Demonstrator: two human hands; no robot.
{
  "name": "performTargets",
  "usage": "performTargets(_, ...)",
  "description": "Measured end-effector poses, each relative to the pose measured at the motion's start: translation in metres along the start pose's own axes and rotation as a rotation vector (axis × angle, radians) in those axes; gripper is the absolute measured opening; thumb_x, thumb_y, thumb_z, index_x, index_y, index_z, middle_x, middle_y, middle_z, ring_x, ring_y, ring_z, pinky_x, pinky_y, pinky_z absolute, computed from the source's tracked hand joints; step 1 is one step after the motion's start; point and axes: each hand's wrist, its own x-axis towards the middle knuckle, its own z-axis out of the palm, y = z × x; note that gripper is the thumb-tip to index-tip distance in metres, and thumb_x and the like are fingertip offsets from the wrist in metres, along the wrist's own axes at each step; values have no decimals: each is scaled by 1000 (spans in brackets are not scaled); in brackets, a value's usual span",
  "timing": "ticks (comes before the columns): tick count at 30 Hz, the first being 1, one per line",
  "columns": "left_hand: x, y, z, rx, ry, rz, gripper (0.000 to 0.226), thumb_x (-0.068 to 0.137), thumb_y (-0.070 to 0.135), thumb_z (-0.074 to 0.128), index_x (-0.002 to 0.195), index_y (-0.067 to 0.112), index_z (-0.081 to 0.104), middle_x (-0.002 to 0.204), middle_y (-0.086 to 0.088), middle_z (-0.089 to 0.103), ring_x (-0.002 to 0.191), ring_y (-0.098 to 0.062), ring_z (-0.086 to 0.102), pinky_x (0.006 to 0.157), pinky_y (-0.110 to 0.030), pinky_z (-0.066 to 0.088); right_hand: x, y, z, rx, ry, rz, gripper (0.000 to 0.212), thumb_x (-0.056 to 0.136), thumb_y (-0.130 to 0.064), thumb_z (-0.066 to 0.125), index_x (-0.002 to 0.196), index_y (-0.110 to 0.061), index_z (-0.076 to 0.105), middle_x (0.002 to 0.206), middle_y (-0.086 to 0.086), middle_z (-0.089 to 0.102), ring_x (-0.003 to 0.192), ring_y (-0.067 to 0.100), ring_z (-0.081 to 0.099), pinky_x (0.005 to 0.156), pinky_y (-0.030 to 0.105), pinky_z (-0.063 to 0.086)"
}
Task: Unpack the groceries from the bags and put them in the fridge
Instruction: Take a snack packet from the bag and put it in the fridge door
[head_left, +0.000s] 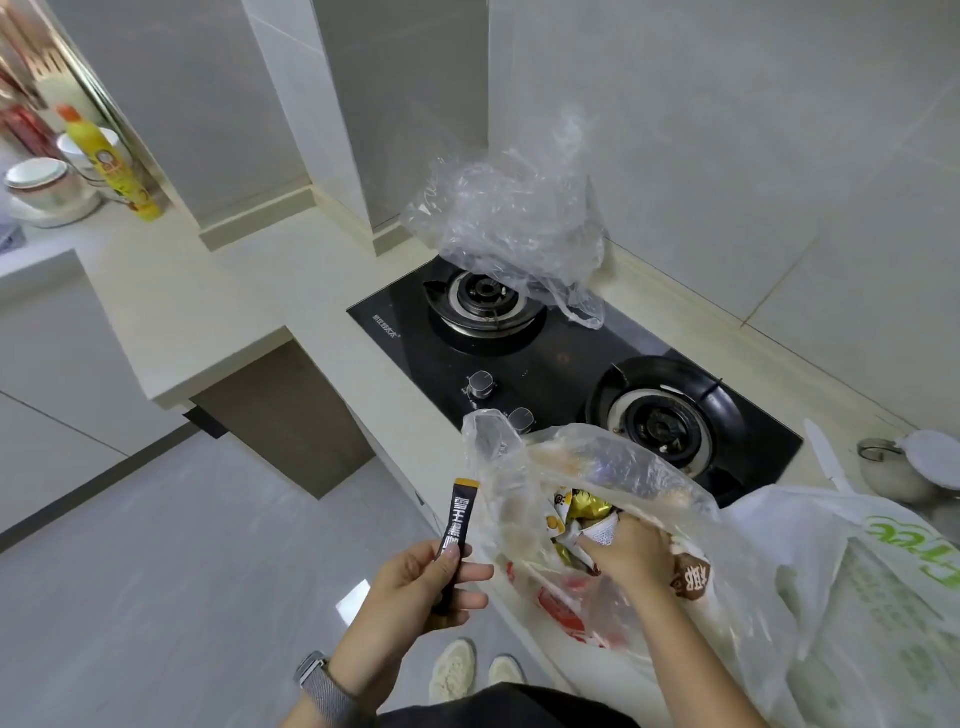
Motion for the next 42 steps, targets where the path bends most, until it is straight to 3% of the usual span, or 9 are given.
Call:
performTargets(3, -1, 1, 0, -16, 20, 21, 21, 99, 22, 46, 104, 7, 60, 94, -9, 75, 64, -15, 68, 59, -24, 52, -5, 6, -2, 75, -59, -12, 39, 79, -51, 65, 99, -17, 63, 101, 3, 69, 98, 24, 63, 79, 30, 51)
performTargets(6, -1, 2, 1, -12, 34, 35, 22, 100, 22, 43, 105, 8, 59, 91, -7, 75, 66, -16, 68, 60, -24, 53, -15, 13, -9, 71, 13, -85, 39, 72, -36, 68, 106, -19, 61, 108, 2, 66, 104, 25, 59, 82, 29, 43)
performTargets(10, -1, 1, 8, 6, 36, 31, 24, 102, 21, 41, 105, 7, 59, 84, -5, 74, 68, -17, 68, 61, -24, 52, -43, 24, -18, 33, 113, -233, 45, 71, -35, 76, 108, -15, 61, 107, 5, 61, 108, 28, 51, 94, 33, 32)
performTargets(17, -11, -2, 22, -3, 47, 58, 21, 101, 20, 43, 108, 7, 58, 86, -5, 75, 73, -18, 70, 66, -29, 54, -93, 9, -36, 353, 210, -446, 43, 65, -36, 84, 96, -18, 61, 95, -4, 56, 95, 20, 52, 78, 29, 41)
performTargets(22, -29, -13, 13, -62, 121, 88, 19, 100, 20, 45, 108, 9, 58, 94, -7, 75, 78, -17, 70, 68, -29, 54, -115, -28, -49, 519, 36, -599, 59, 60, -66, 64, 103, -27, 60, 103, -12, 56, 102, 9, 51, 82, 24, 44)
performTargets(26, -54, -28, -9, -132, 234, 117, 18, 99, 20, 47, 107, 10, 60, 94, -6, 76, 79, -16, 71, 65, -26, 53, -135, -64, -56, 585, -68, -744, 53, 62, -68, 72, 99, -32, 59, 98, -15, 59, 91, -4, 55, 73, 10, 44)
performTargets(30, -91, -42, -35, -244, 366, 176, 20, 99, 20, 46, 109, 8, 58, 93, -6, 76, 77, -14, 70, 63, -23, 55, -165, -101, -51, 585, -203, -843, 41, 66, -53, 75, 97, -31, 60, 99, -11, 61, 88, 1, 59, 77, 23, 51)
performTargets(35, -152, -66, -71, -378, 548, 299, 19, 99, 19, 46, 108, 8, 57, 89, -4, 76, 73, -12, 70, 63, -24, 55, -230, -143, -25, 537, -394, -1052, 32, 69, -46, 78, 93, -36, 60, 99, -12, 62, 90, 2, 60, 78, 19, 49)
performTargets(42, -272, -148, -120, -385, 882, 358, 20, 99, 23, 45, 100, 7, 58, 85, -2, 76, 69, -12, 69, 59, -20, 51, -369, -164, 39, 430, -665, -1241, 46, 60, -64, 67, 94, -34, 63, 97, -14, 62, 92, 2, 59, 75, 16, 47)
